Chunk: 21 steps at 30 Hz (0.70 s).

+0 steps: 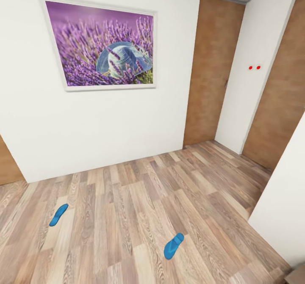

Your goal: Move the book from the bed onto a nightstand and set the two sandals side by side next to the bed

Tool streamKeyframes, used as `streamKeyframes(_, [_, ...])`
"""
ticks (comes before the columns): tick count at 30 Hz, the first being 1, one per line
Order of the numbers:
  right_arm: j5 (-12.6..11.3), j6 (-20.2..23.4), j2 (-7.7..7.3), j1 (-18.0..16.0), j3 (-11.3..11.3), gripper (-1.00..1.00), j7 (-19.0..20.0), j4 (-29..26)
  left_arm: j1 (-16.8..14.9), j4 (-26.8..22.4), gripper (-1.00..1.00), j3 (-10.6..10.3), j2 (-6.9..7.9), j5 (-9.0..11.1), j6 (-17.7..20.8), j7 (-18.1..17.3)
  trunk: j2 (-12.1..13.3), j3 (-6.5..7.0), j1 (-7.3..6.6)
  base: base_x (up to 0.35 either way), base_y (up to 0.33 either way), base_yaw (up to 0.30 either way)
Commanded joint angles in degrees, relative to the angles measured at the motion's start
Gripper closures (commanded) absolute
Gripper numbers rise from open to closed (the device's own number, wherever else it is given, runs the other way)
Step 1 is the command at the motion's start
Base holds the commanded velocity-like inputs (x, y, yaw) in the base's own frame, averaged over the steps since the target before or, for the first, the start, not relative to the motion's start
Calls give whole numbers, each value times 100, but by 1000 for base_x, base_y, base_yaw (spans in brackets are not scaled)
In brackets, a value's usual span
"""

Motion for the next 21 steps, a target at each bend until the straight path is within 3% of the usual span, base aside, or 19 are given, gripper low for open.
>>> streamKeyframes(1, [-4,-16,1,-2,-8,-100,1,0,-2,1,-100,3,-1,0,-16,-2,-2,-5,3,331,0,-106])
streamKeyframes(8, [-4,-16,1,-2,-12,-100,1,0,-2,1,-100,3,-1,2,-16,-6,-2,-5,3,198,0,-208])
streamKeyframes(21, [-4,-16,1,-2,-14,-100,1,0,-2,1,-100,3,-1,-4,-23,-4,-2,-5,3,15,0,-273])
